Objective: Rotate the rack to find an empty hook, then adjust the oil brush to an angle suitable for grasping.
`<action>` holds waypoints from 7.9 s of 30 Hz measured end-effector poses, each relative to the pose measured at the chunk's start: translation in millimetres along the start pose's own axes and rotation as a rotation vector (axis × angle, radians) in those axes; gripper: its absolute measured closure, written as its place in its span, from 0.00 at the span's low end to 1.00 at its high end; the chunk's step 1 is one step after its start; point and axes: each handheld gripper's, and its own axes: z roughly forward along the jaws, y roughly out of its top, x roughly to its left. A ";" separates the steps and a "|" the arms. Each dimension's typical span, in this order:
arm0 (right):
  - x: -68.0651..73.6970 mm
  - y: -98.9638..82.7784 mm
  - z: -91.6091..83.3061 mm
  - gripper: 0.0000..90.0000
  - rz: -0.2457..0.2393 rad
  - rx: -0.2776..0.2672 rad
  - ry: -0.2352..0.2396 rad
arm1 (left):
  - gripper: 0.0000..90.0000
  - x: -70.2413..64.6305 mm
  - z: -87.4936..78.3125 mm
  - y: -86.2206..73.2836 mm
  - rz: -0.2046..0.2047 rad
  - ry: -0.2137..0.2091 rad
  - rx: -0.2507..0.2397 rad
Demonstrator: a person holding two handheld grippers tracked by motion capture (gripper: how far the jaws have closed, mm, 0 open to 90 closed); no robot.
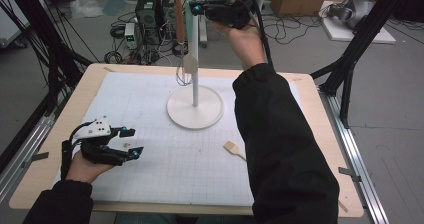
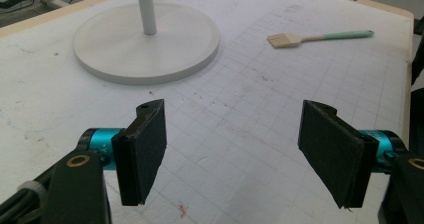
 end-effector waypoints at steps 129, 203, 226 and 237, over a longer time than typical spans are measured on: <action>3.9 4.3 -2.2 0.99 -0.044 0.014 -0.053 | 0.31 -0.7 -4.4 0.7 0.000 -0.003 -0.012; 30.8 -120.9 -69.6 0.62 0.101 0.033 0.015 | 0.30 -3.5 -6.6 -1.7 0.003 0.008 -0.002; 46.3 -180.6 -81.2 0.51 0.137 0.076 0.007 | 0.28 -5.1 -10.7 -3.5 -0.010 0.041 0.002; 52.4 -201.9 -87.7 0.48 0.148 0.084 -0.013 | 0.28 -5.1 -12.4 -4.2 -0.008 0.049 -0.004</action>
